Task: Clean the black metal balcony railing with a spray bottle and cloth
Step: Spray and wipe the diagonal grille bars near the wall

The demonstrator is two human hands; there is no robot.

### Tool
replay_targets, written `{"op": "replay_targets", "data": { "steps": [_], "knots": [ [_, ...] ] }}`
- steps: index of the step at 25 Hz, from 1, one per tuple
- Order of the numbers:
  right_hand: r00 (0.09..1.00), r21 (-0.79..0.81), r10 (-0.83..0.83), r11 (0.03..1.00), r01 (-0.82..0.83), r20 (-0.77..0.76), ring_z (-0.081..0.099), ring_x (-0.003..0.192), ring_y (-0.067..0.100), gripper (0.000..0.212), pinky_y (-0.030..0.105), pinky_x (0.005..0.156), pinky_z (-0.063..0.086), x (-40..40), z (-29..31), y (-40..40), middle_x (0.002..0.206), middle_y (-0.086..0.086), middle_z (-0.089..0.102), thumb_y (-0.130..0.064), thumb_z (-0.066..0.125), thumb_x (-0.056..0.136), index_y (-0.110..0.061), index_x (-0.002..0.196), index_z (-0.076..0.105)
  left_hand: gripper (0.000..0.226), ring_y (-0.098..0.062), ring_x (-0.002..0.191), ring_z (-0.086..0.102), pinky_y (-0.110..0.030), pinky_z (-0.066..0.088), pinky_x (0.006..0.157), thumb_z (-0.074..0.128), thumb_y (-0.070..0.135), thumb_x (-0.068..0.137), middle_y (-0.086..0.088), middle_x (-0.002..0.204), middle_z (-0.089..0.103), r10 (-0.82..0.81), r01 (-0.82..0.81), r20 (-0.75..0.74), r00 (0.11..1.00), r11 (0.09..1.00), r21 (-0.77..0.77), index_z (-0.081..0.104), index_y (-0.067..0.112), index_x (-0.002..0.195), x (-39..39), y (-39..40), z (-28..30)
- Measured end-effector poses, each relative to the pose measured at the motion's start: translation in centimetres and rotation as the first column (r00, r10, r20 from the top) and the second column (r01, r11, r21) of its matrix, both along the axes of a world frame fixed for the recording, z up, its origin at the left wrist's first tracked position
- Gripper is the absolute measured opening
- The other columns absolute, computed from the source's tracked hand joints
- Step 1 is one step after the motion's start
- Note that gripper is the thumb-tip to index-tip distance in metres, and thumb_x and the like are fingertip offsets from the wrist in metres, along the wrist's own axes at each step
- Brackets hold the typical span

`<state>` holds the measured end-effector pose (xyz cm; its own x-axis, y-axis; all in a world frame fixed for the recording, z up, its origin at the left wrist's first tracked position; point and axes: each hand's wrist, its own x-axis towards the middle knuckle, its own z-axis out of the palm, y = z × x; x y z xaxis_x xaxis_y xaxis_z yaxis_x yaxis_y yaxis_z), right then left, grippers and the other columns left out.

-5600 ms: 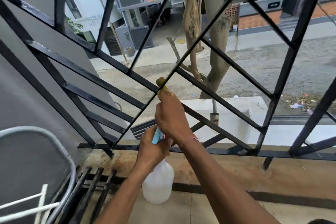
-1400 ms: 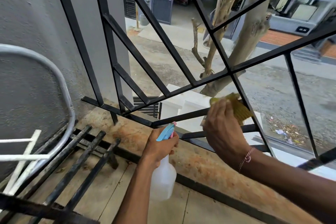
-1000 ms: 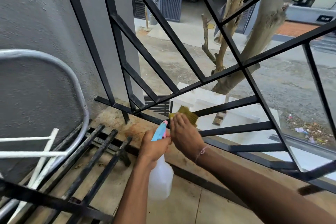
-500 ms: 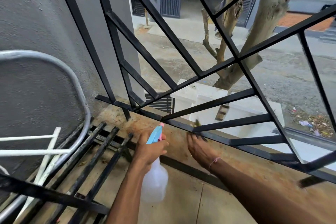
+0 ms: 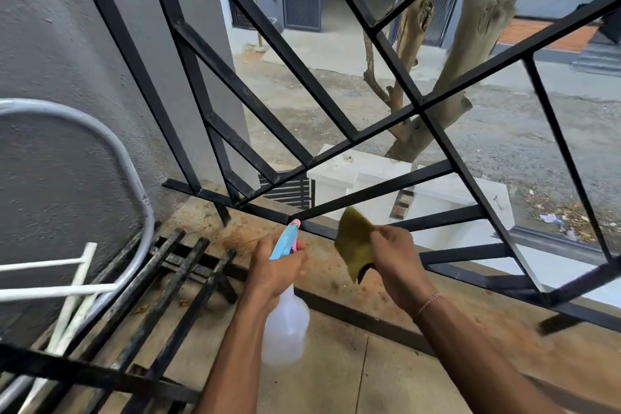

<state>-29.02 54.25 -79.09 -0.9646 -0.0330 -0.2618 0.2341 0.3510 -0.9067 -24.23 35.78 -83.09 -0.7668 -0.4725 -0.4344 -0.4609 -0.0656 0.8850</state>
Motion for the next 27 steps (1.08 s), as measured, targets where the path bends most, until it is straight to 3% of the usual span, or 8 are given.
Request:
{"op": "replay_targets", "data": {
  "steps": [3, 5, 7, 10, 14, 16, 24, 27],
  "knots": [
    [0.973, 0.299, 0.056, 0.954, 0.013, -0.224, 0.061, 0.079, 0.016, 0.016, 0.024, 0.066, 0.051, -0.7, -1.5, -2.0, 0.096, 0.014, 0.065, -0.006, 0.040, 0.104, -0.008, 0.107, 0.056, 0.034, -0.026, 0.098, 0.071, -0.040, 0.065, 0.078, 0.072, 0.011, 0.086, -0.013, 0.108, 0.067, -0.009, 0.008, -0.007, 1.000, 1.000, -0.022, 0.064, 0.013, 0.118, -0.2, 0.4, 0.1],
    [0.931, 0.532, 0.281, 0.838, -0.121, -0.232, 0.055, 0.124, 0.032, 0.044, 0.038, 0.102, 0.051, -1.8, -4.9, -4.4, 0.137, 0.024, 0.054, 0.007, 0.041, 0.098, -0.002, 0.141, 0.042, 0.023, -0.024, 0.097, 0.069, -0.040, 0.064, 0.081, 0.071, 0.008, 0.088, -0.011, 0.106, 0.067, 0.005, -0.005, -0.009, 1.000, 1.000, -0.009, 0.066, 0.017, 0.108, -0.3, 0.8, 0.4],
    [0.874, 0.719, 0.469, 0.652, -0.241, -0.132, 0.011, 0.152, 0.041, 0.062, 0.048, 0.125, 0.012, -2.5, -8.4, -7.3, 0.163, 0.027, 0.013, 0.004, 0.044, 0.098, -0.002, 0.156, 0.021, 0.022, -0.021, 0.094, 0.068, -0.036, 0.064, 0.076, 0.071, 0.005, 0.088, -0.012, 0.106, 0.067, 0.003, -0.003, -0.014, 1.000, 1.000, -0.009, 0.064, 0.019, 0.104, -0.3, 1.1, 0.5],
    [0.770, 0.772, 0.634, 0.527, -0.355, -0.078, -0.005, 0.153, 0.040, 0.071, 0.045, 0.121, -0.009, -3.7, -10.9, -10.5, 0.165, 0.023, 0.006, -0.023, 0.051, 0.102, -0.004, 0.158, 0.011, 0.037, -0.023, 0.096, 0.069, -0.028, 0.061, 0.062, 0.072, 0.004, 0.087, -0.013, 0.110, 0.067, 0.022, -0.022, -0.011, 1.000, 0.999, -0.034, 0.063, 0.013, 0.122, -0.3, 0.8, 0.4],
    [0.583, 0.851, 0.797, 0.410, -0.329, -0.159, 0.001, 0.154, 0.033, 0.074, 0.038, 0.122, -0.005, -4.6, -11.8, -9.1, 0.166, 0.019, 0.010, -0.012, 0.054, 0.100, -0.005, 0.159, 0.010, 0.061, -0.025, 0.097, 0.069, -0.038, 0.065, 0.073, 0.076, 0.017, 0.070, -0.012, 0.111, 0.066, 0.021, -0.020, 0.011, 1.000, 0.999, -0.041, 0.059, 0.015, 0.129, -0.2, -0.4, 0.2],
    [0.539, 0.901, 0.834, 0.318, -0.296, -0.117, 0.002, 0.154, 0.035, 0.068, 0.040, 0.124, 0.001, -4.5, -11.0, -7.6, 0.166, 0.022, 0.005, -0.008, 0.044, 0.104, -0.002, 0.159, 0.004, 0.050, -0.022, 0.093, 0.070, -0.035, 0.065, 0.072, 0.076, 0.015, 0.075, -0.012, 0.109, 0.067, -0.004, 0.004, -0.002, 1.000, 0.999, -0.048, 0.063, 0.013, 0.124, -0.2, -0.1, 0.1],
    [0.586, 0.994, 0.803, -0.078, -0.073, 0.106, 0.023, 0.144, 0.053, 0.056, 0.059, 0.120, 0.022, -1.3, -3.7, -0.3, 0.153, 0.042, 0.020, -0.020, 0.038, 0.107, 0.014, 0.149, 0.022, 0.030, -0.016, 0.084, 0.063, -0.043, 0.065, 0.080, 0.075, 0.015, 0.088, -0.010, 0.098, 0.061, -0.153, 0.153, -0.006, 0.988, 0.988, -0.029, 0.060, 0.020, 0.113, 0.0, 3.9, -0.3],
    [0.617, 0.980, 0.773, -0.197, 0.006, 0.151, 0.022, 0.143, 0.056, 0.062, 0.061, 0.119, 0.022, -0.5, -0.8, 2.3, 0.152, 0.045, 0.017, -0.020, 0.044, 0.105, 0.017, 0.148, 0.017, 0.027, -0.014, 0.082, 0.063, -0.031, 0.063, 0.071, 0.075, 0.016, 0.088, -0.009, 0.100, 0.061, -0.237, 0.238, 0.029, 0.971, 0.971, -0.026, 0.057, 0.022, 0.108, 0.2, 6.1, -0.1]
  ]
}}
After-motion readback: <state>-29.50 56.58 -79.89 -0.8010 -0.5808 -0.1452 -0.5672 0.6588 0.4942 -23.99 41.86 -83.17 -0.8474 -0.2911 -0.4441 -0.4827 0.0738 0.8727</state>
